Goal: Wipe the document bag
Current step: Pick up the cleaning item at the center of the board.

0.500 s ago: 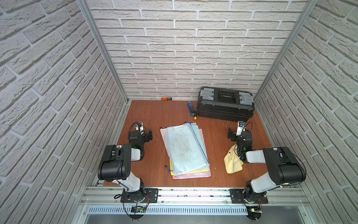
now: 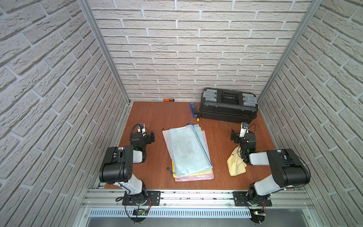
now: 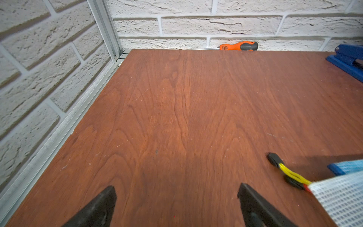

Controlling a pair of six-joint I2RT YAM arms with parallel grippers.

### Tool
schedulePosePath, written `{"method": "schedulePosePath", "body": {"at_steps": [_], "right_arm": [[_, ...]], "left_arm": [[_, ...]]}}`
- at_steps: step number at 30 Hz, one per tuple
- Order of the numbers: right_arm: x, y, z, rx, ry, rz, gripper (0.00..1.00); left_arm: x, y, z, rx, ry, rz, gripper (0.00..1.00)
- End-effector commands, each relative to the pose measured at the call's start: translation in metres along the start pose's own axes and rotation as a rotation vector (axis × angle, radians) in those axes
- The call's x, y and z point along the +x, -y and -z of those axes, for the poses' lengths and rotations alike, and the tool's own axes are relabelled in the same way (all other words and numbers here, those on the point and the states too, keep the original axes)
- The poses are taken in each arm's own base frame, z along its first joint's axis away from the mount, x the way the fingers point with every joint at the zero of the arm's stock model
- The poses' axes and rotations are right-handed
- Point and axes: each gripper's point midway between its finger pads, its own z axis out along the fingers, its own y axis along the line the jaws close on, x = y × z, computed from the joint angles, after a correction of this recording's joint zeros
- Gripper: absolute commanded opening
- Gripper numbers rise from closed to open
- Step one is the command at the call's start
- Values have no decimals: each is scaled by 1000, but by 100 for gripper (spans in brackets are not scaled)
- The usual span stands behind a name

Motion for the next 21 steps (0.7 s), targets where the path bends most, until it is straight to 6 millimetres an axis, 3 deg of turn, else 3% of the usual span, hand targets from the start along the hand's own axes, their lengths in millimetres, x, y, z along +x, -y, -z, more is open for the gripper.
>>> {"method": "schedulePosePath", "body": {"at_steps": [1, 12, 15, 18, 21], "right_arm": [[-9, 0, 0, 7, 39, -15, 99], [-9, 0, 0, 7, 39, -15, 99], [-12, -1, 1, 2, 51, -16, 99], [-32, -1, 14, -21, 71, -12, 99], [-75, 8, 39, -6, 120, -73, 99]], "left_arm": [[-15, 0, -1, 3, 47, -6, 98], [-16, -1, -1, 5, 48, -3, 98], [-23, -11, 4, -55, 51, 19, 98], [-48, -38, 25, -204, 48, 74, 98], [-95, -62, 60, -288, 112, 218, 98]]}}
